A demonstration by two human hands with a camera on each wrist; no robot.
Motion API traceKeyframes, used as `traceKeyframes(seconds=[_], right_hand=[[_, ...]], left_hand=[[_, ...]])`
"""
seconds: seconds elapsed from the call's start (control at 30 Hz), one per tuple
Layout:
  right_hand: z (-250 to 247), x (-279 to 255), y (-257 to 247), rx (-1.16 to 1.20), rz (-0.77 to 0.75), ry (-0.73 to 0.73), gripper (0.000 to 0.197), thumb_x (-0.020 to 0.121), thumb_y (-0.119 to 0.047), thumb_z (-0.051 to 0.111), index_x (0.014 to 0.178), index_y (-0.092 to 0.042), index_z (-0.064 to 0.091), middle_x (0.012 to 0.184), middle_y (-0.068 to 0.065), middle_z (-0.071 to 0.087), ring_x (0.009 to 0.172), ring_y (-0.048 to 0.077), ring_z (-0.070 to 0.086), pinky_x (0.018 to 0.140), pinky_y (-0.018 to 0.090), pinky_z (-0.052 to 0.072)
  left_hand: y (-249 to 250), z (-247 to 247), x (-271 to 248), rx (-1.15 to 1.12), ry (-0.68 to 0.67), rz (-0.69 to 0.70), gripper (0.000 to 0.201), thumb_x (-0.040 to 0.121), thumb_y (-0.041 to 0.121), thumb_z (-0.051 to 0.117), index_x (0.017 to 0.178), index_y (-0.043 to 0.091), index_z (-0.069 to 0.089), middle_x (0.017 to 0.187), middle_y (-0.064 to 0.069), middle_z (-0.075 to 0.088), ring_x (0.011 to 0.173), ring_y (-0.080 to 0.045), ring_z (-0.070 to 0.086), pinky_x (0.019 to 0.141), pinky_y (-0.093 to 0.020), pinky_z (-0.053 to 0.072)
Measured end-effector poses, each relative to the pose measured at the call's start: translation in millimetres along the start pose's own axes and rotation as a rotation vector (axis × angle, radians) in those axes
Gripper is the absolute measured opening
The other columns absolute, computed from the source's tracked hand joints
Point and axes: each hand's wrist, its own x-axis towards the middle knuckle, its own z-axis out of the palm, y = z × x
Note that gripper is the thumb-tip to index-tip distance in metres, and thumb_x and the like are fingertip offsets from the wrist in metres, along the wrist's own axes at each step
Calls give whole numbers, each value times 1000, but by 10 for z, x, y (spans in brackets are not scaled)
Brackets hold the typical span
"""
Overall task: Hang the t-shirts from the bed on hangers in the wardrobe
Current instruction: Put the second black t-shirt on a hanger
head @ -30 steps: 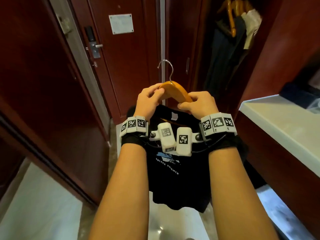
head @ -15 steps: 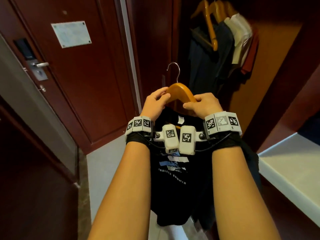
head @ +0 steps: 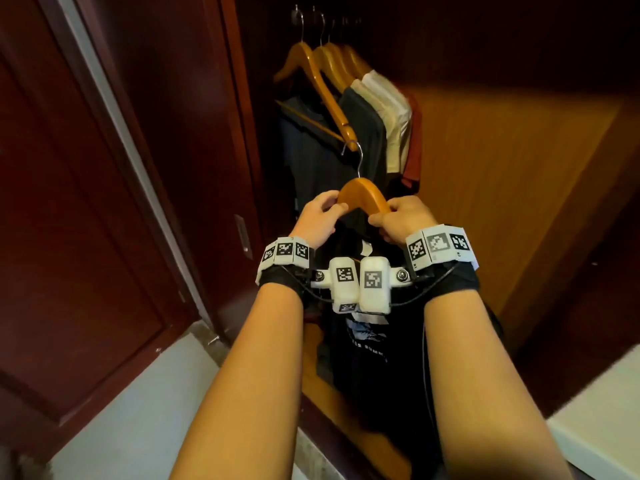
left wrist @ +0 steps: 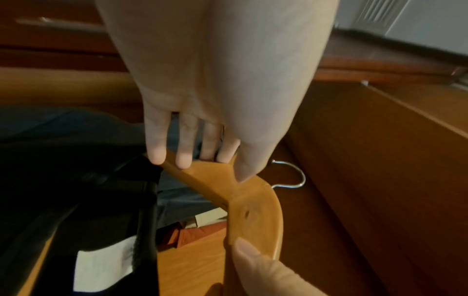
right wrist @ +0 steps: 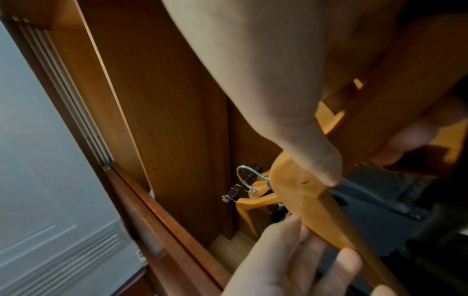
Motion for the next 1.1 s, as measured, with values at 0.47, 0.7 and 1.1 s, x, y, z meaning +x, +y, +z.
traceKeyframes(seconds=[0.47, 0.7, 1.1], right_hand=[[-197, 851, -485, -255, 173, 175, 25, 93, -23, 66, 117, -17, 64, 103, 9, 70, 91, 26, 69, 78, 36, 55], [-351, 1078, -638, -334, 254, 252, 30, 93, -42, 62, 108, -17, 63, 96, 8, 70, 90, 28, 69, 86, 44, 57], [-604, 1629, -587, -351, 230, 148, 45, 79, -61, 65, 92, -19, 64, 91, 4, 73, 88, 29, 72, 87, 48, 57]], left_hand=[[137, -272, 1629, 4, -26, -79, 13, 87, 28, 57, 78, 23, 63, 81, -4, 66, 64, -17, 62, 67, -37, 61], [545, -401, 2005, -35, 115, -49, 26, 73, 42, 63, 65, 18, 59, 74, -6, 64, 88, -35, 65, 84, -46, 56], [894, -320, 2533, 60, -128, -194, 34, 101, 27, 50, 70, 12, 46, 71, -4, 49, 60, -15, 48, 61, -20, 50]])
